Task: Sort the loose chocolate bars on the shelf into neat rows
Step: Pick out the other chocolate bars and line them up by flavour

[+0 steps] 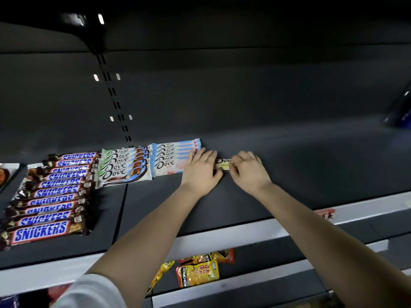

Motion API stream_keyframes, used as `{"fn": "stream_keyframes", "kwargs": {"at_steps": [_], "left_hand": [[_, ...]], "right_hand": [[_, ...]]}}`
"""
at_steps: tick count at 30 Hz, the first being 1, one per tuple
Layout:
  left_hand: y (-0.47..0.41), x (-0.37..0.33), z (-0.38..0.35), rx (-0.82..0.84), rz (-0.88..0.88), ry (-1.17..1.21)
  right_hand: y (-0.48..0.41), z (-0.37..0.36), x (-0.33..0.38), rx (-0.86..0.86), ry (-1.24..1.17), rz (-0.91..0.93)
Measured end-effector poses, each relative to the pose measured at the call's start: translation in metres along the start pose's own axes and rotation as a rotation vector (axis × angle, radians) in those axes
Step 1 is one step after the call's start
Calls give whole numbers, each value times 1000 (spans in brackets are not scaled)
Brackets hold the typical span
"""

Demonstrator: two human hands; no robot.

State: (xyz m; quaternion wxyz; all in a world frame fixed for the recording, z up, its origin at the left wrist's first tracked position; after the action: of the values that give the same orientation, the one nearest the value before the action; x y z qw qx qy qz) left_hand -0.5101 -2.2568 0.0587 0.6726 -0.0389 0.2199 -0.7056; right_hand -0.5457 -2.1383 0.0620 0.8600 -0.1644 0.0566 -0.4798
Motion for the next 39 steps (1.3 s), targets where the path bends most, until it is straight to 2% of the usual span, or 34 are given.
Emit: {"fn": "stream_keyframes", "kwargs": {"at_steps": [3, 6, 11, 15, 21, 24, 28, 33, 39], "left_hand": [[-1, 5, -6, 73, 19, 15], [-1, 7, -8, 75, 38, 40], [0, 8, -4, 20, 21, 90], [1, 7, 0, -25, 5, 119], [1, 18, 2, -67, 137, 94], [1, 20, 2, -78, 169, 79], [0, 23, 2, -96, 188, 99], [-2, 24, 1, -93, 200, 89], [-5, 26, -4, -83, 198, 40]], "right_hand": [[2, -9, -7, 79, -63, -62], [1, -17, -9, 126, -92, -81], [0, -12, -10, 33, -171, -69], [-2, -10, -4, 38, -180, -70], [-13, -14, 5, 235, -53, -113], [-23, -22, 1, 276, -59, -122], [-33, -22, 3, 183, -108, -83], [-53, -15, 15, 15, 8, 63], [-75, -16, 18, 15, 53, 34]]}}
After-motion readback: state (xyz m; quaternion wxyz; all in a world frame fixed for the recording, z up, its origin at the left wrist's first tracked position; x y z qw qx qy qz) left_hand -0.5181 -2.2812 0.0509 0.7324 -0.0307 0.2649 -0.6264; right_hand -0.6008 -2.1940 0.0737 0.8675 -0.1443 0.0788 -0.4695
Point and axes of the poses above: each hand's wrist, its own y-axis away from the middle knuckle, its own z-axis out of the back of the hand, x = y × z, the point moved 7 cm from there along -y, towards the middle knuckle, and after that the axes turned 6 degrees about y, right-handed, at the moved point
